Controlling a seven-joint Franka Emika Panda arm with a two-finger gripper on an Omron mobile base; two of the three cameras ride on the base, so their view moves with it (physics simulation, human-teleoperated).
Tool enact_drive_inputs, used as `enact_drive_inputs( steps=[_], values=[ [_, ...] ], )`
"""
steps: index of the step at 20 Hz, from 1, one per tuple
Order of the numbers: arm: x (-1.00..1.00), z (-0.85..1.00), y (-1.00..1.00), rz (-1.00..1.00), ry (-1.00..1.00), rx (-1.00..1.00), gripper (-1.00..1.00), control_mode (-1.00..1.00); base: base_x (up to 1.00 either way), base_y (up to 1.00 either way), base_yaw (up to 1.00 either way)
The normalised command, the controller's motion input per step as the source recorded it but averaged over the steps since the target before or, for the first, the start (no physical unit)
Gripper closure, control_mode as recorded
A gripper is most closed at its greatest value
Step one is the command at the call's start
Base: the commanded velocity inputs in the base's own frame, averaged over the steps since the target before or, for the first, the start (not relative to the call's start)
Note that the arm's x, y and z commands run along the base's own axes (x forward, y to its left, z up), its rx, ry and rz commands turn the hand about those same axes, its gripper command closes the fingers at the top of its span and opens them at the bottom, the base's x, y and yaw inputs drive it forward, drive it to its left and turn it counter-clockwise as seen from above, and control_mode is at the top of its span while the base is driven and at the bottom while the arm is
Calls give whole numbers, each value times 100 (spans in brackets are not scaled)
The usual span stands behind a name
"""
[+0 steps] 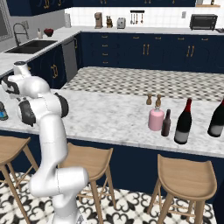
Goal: Move the plastic bottles in the middle to the plastics group, and the glass bottles in the middle to the glass group.
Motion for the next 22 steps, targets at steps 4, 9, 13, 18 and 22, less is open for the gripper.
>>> enact_drive_inputs(
  steps=[4, 9, 13, 18, 22],
  values=[
    [-70, 12, -99, 0, 0, 5, -100, -100, 0, 0, 0],
    [-72, 3, -100, 0, 0, 3, -100, -100, 0, 0, 0],
    [-69, 7, -100, 0, 0, 0, -100, -100, 0, 0, 0],
    [-65, 21, -99, 0, 0, 0, -100, -100, 0, 0, 0],
    [-70, 22, -99, 0, 0, 0, -100, -100, 0, 0, 0]
  ],
)
